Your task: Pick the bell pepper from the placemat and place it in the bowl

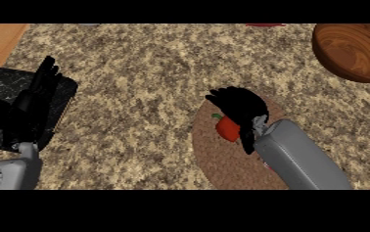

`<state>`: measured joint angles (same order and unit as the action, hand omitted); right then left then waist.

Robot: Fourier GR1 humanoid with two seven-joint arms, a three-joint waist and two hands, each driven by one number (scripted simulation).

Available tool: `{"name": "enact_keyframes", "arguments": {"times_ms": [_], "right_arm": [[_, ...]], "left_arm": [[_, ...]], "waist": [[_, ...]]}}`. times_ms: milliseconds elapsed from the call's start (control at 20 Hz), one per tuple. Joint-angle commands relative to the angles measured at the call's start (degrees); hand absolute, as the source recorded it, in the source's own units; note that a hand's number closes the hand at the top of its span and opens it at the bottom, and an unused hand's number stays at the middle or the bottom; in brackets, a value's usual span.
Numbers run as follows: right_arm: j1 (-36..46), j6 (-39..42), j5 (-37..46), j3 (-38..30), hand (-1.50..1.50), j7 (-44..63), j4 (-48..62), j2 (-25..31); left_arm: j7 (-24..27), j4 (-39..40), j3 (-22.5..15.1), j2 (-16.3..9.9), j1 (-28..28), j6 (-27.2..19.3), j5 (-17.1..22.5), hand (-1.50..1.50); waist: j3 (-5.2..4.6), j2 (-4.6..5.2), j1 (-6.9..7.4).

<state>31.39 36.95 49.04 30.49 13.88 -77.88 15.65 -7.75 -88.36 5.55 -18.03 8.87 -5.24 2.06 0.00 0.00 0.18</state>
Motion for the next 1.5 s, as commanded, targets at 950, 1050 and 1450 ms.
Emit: {"name": "enact_keyframes", "arguments": {"times_ms": [950,1050,1450], "right_arm": [[2.3,-12.6,11.8,-4.7,1.5,-14.0,20.7,-9.7],[1.8,-11.4,12.9,-5.2,1.5,-11.2,17.2,-11.6],[6.8,-17.2,7.8,-26.0,1.5,-4.3,19.0,-1.7]], "left_arm": [[3.6,4.6,2.6,2.3,1.1,2.7,-2.5,0.0],[-0.8,0.1,1.7,2.6,0.6,2.1,-3.3,0.0],[0.1,0.1,1.8,3.5,0.3,0.8,-3.9,0.0]], "waist": [[-0.01,0.17,0.13],[0.0,0.02,0.05],[0.03,0.35,-0.57]]}}
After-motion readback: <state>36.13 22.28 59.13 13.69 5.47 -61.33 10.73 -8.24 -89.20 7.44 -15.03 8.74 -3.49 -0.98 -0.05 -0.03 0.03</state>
